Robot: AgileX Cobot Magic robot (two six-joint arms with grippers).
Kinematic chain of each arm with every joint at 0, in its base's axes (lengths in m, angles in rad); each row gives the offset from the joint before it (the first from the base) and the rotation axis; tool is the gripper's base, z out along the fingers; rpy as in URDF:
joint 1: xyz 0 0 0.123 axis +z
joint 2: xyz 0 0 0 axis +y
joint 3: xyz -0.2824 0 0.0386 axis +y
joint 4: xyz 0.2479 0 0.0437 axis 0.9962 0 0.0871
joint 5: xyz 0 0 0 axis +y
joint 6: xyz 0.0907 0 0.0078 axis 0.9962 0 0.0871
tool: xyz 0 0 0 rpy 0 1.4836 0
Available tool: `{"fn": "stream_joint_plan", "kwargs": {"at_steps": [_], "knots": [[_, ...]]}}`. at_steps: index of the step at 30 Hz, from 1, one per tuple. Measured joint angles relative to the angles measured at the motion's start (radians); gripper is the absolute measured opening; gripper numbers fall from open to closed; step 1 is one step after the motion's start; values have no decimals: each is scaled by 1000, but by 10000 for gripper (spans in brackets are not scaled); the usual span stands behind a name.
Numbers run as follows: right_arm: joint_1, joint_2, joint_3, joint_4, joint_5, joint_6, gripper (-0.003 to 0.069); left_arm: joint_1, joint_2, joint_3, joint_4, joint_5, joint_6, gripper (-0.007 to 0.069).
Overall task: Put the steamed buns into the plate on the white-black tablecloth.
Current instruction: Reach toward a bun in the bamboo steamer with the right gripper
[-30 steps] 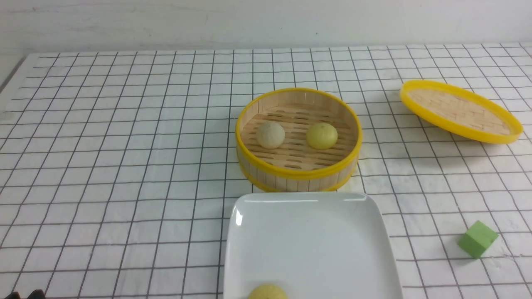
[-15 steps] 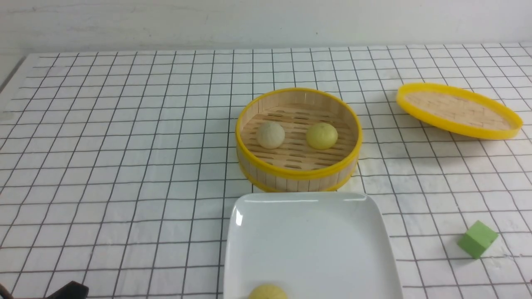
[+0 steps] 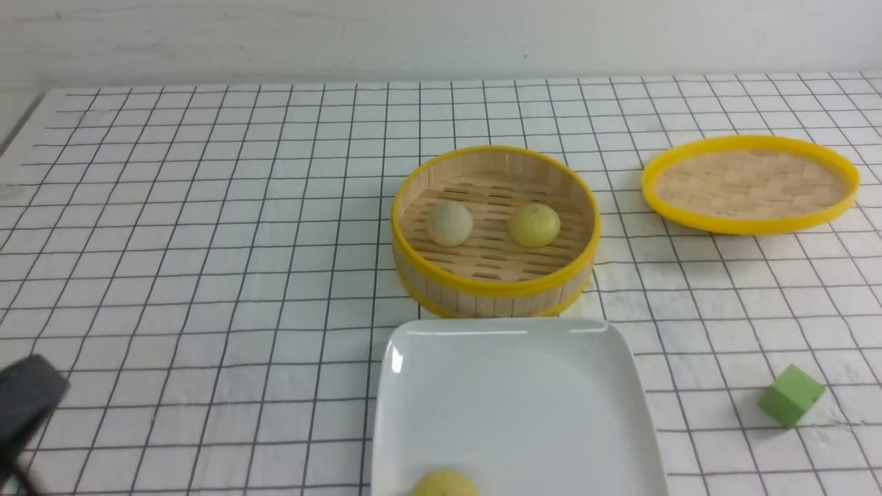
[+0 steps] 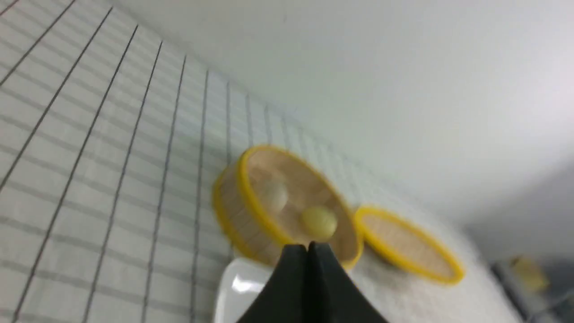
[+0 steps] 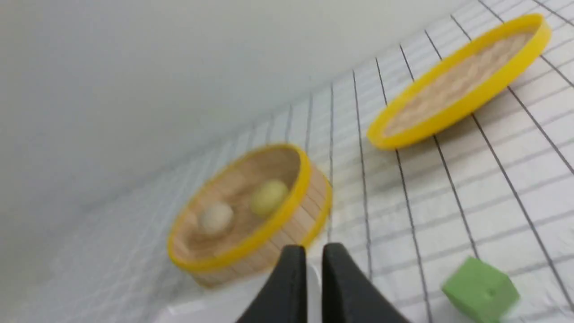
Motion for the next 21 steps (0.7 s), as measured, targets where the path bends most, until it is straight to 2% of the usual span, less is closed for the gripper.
{"fn": "stream_joint_plan", "kwargs": {"at_steps": [1,2,4,8,9,11,14,15,17,19,21], "knots": [[0,23,-8,-12,18,-1,9,0,27,-11,7,33,6,2],[0,111,-61,-53,165,-7,-10,0,132,-46,36,162,23,2],[0,252,-119,-99,333,-16,-13,0,271,-76,86,287,39,2],[0,424,-193,-116,410,-52,-13,0,420,-125,181,372,53,2],[0,530,-238,-85,408,-112,-11,0,494,-155,228,387,56,2],[0,581,-271,-40,402,-175,-8,0,527,-168,242,388,56,2],[0,769,-362,163,396,-430,14,0,605,-183,251,385,59,2],[1,790,-366,187,394,-445,19,0,608,-183,251,385,59,2],[17,876,-410,265,385,-558,43,0,622,-183,250,382,59,4],[73,1015,-487,329,360,-643,99,0,629,-183,249,371,60,9],[127,1108,-562,326,325,-653,141,0,630,-183,248,364,60,13]]}}
